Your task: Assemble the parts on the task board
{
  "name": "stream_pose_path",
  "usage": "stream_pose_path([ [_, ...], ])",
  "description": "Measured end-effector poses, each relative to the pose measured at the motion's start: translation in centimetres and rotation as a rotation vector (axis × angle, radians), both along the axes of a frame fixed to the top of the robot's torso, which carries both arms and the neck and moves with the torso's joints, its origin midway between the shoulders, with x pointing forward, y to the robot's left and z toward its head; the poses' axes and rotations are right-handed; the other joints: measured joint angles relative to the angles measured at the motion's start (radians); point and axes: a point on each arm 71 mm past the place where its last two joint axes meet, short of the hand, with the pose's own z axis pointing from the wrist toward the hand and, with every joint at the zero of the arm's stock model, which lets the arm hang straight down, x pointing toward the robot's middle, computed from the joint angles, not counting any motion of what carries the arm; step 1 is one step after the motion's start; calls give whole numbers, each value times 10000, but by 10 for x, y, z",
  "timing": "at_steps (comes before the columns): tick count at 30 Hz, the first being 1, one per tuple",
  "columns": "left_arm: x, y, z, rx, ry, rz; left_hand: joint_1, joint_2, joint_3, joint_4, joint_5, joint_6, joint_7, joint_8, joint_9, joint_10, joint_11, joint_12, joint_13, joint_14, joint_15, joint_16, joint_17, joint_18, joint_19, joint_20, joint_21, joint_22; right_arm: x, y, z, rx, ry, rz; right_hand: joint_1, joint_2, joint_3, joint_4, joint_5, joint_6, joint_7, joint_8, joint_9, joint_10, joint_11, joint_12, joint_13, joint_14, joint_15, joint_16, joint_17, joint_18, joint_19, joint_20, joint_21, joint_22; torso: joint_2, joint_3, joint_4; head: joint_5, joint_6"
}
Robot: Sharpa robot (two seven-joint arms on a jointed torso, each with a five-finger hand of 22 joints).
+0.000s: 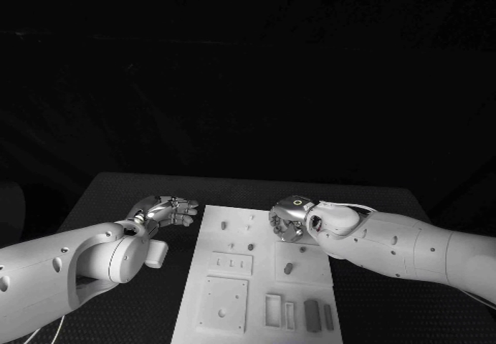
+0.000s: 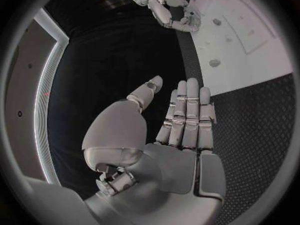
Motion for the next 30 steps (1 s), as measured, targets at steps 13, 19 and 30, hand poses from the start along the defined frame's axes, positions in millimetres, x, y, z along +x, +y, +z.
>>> stream_pose_path([
  [13,0,0,0,-9,6,-2,0,0,0,0,0,0,0,0,-2,-37,36,0,-1,0,0,-4,0,-1,0,0,0,-1,0,0,0,-57,-94,16,0,0,148,77,-76,215,-73,65,1,267,-88,74,60,109,-69,183,135,-9,73,-36,205,-2,14,-9,8,-10,30],
  [19,0,0,0,-13,9,-3,0,0,0,0,0,0,0,0,8,-37,36,0,-2,0,0,-4,1,-2,0,0,0,7,1,1,1,-74,-161,12,39,39,173,101,-76,463,-212,181,47,591,-230,157,184,237,-159,515,368,-81,215,-174,555,-4,29,-9,2,18,25],
  [30,0,0,0,-14,13,0,0,0,0,0,0,0,0,0,6,-36,36,-38,7,0,0,-4,-8,-2,1,1,0,6,0,3,1,-117,-323,-44,-55,132,436,255,-115,994,-420,443,275,1256,-460,257,506,376,-380,1226,947,-125,445,-373,1359,-9,35,-10,2,27,26],
])
